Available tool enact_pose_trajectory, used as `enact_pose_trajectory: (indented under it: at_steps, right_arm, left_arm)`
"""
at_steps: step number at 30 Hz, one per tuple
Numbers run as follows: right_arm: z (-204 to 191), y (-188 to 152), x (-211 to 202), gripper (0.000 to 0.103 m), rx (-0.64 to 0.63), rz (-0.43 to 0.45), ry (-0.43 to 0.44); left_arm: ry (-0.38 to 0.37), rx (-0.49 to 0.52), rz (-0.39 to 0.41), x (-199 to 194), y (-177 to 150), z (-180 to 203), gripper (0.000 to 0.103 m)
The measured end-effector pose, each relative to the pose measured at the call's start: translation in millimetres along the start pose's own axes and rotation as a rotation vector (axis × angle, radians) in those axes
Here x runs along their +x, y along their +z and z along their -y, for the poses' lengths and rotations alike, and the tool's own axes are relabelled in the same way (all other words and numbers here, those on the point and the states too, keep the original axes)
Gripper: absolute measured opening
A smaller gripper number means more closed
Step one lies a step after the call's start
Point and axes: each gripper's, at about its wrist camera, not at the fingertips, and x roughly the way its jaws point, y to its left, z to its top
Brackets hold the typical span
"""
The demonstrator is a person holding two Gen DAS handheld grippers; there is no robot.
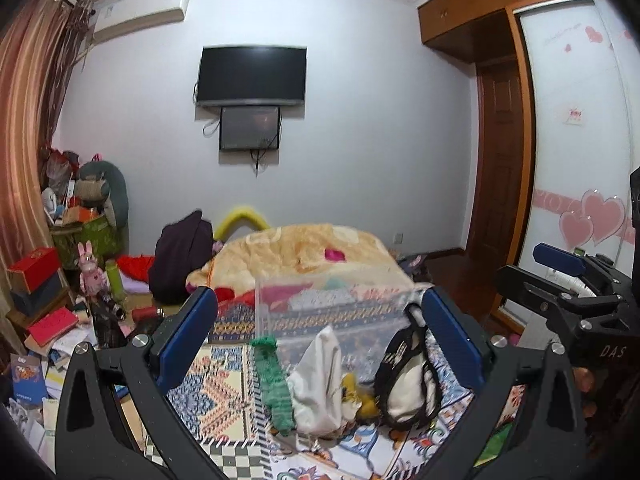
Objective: Organize soft objects
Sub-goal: 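Grasp the green knitted sock with the left tool while the right tool grasps the black-handled white tote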
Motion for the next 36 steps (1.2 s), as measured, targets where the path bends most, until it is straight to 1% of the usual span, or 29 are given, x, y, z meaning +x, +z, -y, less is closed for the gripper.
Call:
enact_pose_trajectory:
  at_steps: [4,5,8,14,17,19,20,23,25,26,27,28,29,31,32,33,34,36]
  right_arm:
    - [5.2,-17.6,20.8,0.103,0.015,-0.086,0.015]
    - [6.1,-20.2,23.5,0.103,0.019,-0.1,0.016]
    - [11.6,-32.5,39.6,0.103,0.036,-0.167,0.02]
    - [21.7,-50.9,65.4,0.103,0.086,-0.275,0.045]
    - [24.5,-59.1,74.8,0.103,0.115,-0.317,0.07]
    - [25.1,-62.5,81.2,0.103,0.127,-0.334,0.085]
    - [24.7,-63.2,85.1,0.103,0.13,-0.341,0.089]
    - [22.9,-62.6,94.6,0.103,0.141,-0.348,0.096]
    - [24.3,-62.3,98.7,0.103,0.147,-0.346,0.103]
    - [24.3,-62.3,100.8,0.103,0.15,-0.345,0.105]
    - [24.4,-62.8,103.7,0.103,0.152,-0.346,0.108]
    - [24.8,-63.1,105.9,0.102,0.157,-0.352,0.117]
    - [23.3,-62.2,110.1,0.101,0.16,-0.352,0.122]
    - [22.1,-62.5,112.8,0.093,0.162,-0.354,0.136]
    - [20.8,-60.5,114.7,0.09,0.161,-0.358,0.139]
    - [19.9,-60.4,115.9,0.083,0.158,-0.361,0.142]
    - [18.3,-60.7,116.7,0.075,0.153,-0.365,0.147]
    - [17.8,-59.3,119.0,0.069,0.148,-0.369,0.152]
  left_arm:
    - [0.015,-0.021,-0.087,22.3,-20.4,-11.1,0.103]
    - [0.021,-0.036,-0.117,29.8,-27.4,-16.2,0.103]
    - [0.041,-0.067,-0.174,47.3,-42.8,-26.4,0.103]
    - [0.083,-0.11,-0.249,76.3,-69.3,-40.0,0.103]
    - [0.064,-0.141,-0.278,86.0,-75.1,-45.5,0.1]
    - [0.052,-0.162,-0.295,91.6,-78.4,-49.8,0.087]
    - [0.046,-0.172,-0.312,96.4,-80.4,-52.2,0.086]
    - [0.044,-0.196,-0.33,104.2,-84.5,-58.0,0.078]
    - [0.033,-0.209,-0.34,108.3,-86.0,-59.4,0.07]
    - [0.023,-0.216,-0.347,110.0,-87.9,-60.2,0.069]
    - [0.015,-0.22,-0.354,111.7,-89.7,-60.6,0.063]
    - [0.01,-0.221,-0.361,112.6,-91.4,-60.4,0.055]
    - [0.005,-0.217,-0.37,113.6,-93.5,-60.3,0.051]
    - [-0.004,-0.212,-0.386,115.9,-95.9,-59.2,0.037]
    - [-0.007,-0.211,-0.392,116.5,-97.0,-58.5,0.033]
    - [-0.007,-0.208,-0.396,116.9,-98.0,-58.1,0.027]
    - [-0.007,-0.206,-0.397,117.0,-98.4,-58.0,0.023]
    - [-0.006,-0.201,-0.394,115.4,-98.0,-57.1,0.021]
